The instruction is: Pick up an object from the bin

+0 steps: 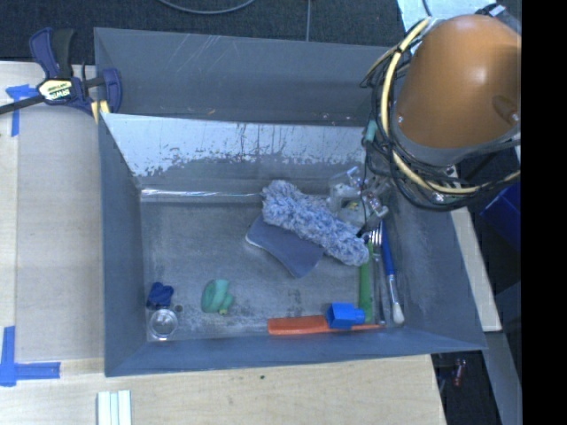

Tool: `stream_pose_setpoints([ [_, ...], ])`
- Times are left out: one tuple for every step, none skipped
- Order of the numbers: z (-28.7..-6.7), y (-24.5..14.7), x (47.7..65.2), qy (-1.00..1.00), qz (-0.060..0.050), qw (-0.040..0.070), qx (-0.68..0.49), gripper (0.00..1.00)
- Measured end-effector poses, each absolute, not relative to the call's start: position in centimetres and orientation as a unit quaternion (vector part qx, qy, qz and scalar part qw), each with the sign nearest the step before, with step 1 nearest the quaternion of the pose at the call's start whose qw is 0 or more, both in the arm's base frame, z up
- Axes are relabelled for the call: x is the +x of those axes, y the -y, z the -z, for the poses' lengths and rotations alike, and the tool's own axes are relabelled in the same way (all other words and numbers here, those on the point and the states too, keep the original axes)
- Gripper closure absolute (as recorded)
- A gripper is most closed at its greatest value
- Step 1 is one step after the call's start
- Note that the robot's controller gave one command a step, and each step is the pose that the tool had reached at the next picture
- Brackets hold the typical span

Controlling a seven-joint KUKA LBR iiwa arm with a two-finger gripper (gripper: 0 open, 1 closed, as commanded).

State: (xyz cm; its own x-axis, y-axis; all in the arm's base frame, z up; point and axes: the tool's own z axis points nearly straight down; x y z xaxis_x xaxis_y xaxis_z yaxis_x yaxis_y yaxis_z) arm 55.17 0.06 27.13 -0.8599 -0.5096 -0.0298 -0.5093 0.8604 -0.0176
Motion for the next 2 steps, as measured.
stream_pose_setpoints([
  [-25.8, -0.3, 55.7, -0.959, 0.007, 0.021, -0.283, 1.0],
  [-29.4, -2.7, 55.9, -0.951, 0.007, 0.02, -0.308, 1.0],
])
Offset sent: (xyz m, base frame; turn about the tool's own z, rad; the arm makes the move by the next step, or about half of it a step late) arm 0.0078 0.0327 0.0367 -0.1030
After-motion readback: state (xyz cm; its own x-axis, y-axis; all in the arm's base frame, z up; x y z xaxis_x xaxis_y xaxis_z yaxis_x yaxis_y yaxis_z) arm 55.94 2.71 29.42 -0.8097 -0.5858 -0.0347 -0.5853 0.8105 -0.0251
